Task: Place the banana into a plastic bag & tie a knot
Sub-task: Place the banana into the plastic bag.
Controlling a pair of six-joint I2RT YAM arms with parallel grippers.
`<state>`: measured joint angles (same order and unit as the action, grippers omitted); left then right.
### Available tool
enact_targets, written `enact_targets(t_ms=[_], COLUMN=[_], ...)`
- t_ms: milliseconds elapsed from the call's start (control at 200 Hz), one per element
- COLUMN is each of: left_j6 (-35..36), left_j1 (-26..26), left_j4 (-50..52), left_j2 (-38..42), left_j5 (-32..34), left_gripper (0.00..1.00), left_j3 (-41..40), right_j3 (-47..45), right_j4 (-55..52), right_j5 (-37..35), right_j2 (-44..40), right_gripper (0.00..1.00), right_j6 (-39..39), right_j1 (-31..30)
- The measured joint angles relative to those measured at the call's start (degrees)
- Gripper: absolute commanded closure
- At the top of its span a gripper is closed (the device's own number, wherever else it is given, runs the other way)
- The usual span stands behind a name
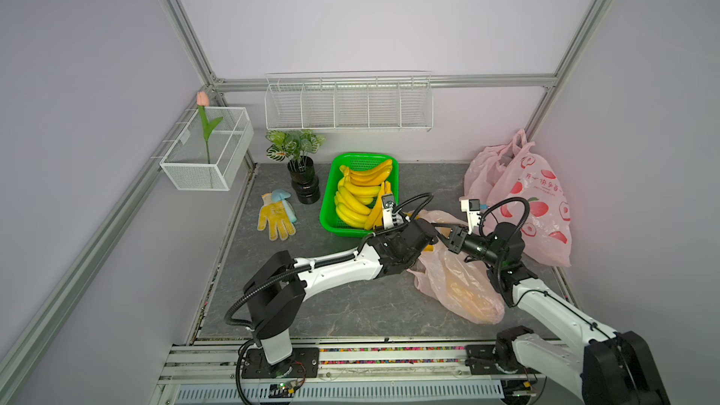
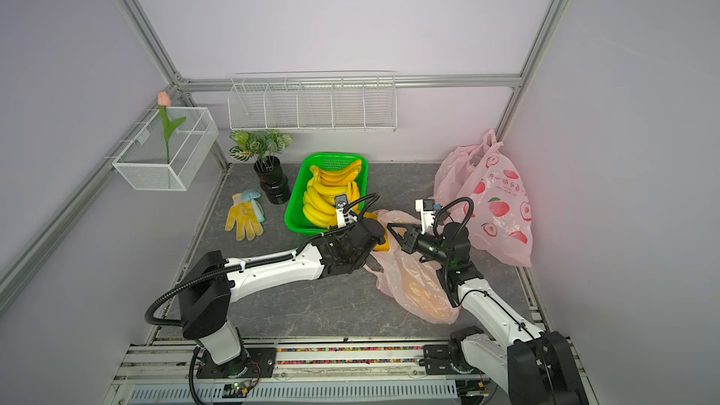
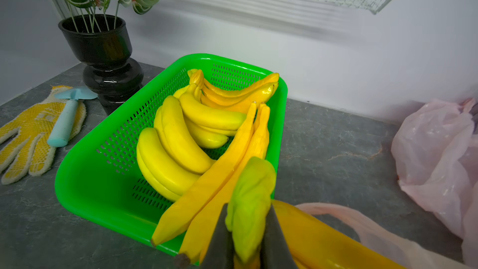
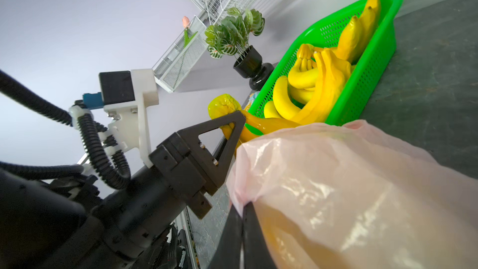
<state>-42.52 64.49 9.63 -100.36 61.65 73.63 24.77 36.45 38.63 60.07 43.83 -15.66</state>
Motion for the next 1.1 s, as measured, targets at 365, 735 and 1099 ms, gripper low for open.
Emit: enact_targets(t_ms=[365,735,1099], left_j6=[3.1,0.4,-1.4], left_j1=[3.0,3.5,2.5], left_j4=[-8.0,-15.0,-17.1], left_j2=[-7.9,-8.1,-12.5], left_j5=[-9.3,-19.7,-31.6], left_gripper=[1.00,0.82,0.69], left_j3=[2.6,0.5,-0.2], right_j3=[-5.8,-7.3,-9.7], right_j4=[2.0,7.7,1.8], right_j5=[-0.2,-1.3,-2.0], right_j2=[-6.0,-3.5,-8.0], right_gripper=[0.94,0.94,0.93], right_j6=[1.0,3.5,1.9], right_j1=[0.2,2.6,6.8])
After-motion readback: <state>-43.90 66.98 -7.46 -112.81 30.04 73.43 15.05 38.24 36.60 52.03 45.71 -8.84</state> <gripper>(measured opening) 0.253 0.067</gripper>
